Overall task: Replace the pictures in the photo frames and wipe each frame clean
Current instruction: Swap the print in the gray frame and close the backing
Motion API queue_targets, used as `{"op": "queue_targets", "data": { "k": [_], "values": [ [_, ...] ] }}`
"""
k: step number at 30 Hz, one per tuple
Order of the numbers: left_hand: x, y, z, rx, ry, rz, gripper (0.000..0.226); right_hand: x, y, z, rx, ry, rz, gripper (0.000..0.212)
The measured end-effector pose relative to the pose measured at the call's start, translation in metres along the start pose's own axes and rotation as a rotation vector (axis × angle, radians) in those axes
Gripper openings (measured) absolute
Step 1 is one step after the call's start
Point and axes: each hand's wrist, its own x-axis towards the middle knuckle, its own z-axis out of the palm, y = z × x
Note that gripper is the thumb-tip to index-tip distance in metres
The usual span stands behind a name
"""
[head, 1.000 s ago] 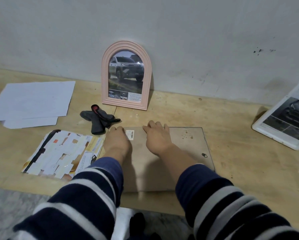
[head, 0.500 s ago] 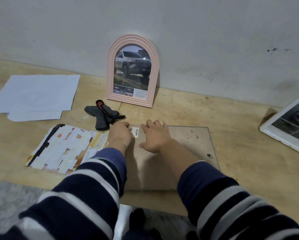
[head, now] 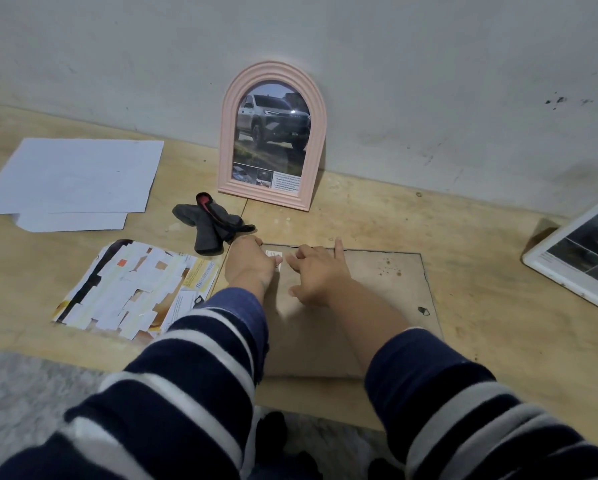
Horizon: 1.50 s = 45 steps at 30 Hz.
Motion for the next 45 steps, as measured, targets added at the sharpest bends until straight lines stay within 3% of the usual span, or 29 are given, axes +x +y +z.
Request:
{"op": "queue_targets", "data": {
  "k": [5,10,20,29,36,41,45],
  "values": [
    [-0.004,-0.005,-0.004,-0.004,0.001,0.045,0.043,-0.007,0.006,0.013,0.231,0.04,0.05,0.068],
    [-0.022,-0.022,-0.012,-0.114,-0.057,-0.032,0.042,-0.024,0.009,0.026,0.192,0.149,0.088,0.061],
    [-0.046,-0.022,-0.01,-0.012,-0.047,0.032,0.034,-0.045,0.009,0.037,0.285,0.196,0.185,0.056],
    [-0.083,-0.033,-0.014,0.116,-0.091,0.061,0.028,-0.115,0.069,0.068,0.322,0.26,0.627,0.052],
    [-0.107,-0.036,-0.009,0.187,-0.113,-0.039,0.037,-0.152,0.091,0.083,0.629,0.28,0.833,0.056],
    [-0.116,-0.033,-0.008,0.055,-0.162,-0.148,0.055,-0.163,0.1,0.077,1.011,0.388,0.866,0.051],
    [-0.111,-0.032,-0.025,-0.148,-0.113,-0.101,0.047,-0.17,0.119,0.067,1.159,0.46,0.8,0.043]
  ]
}}
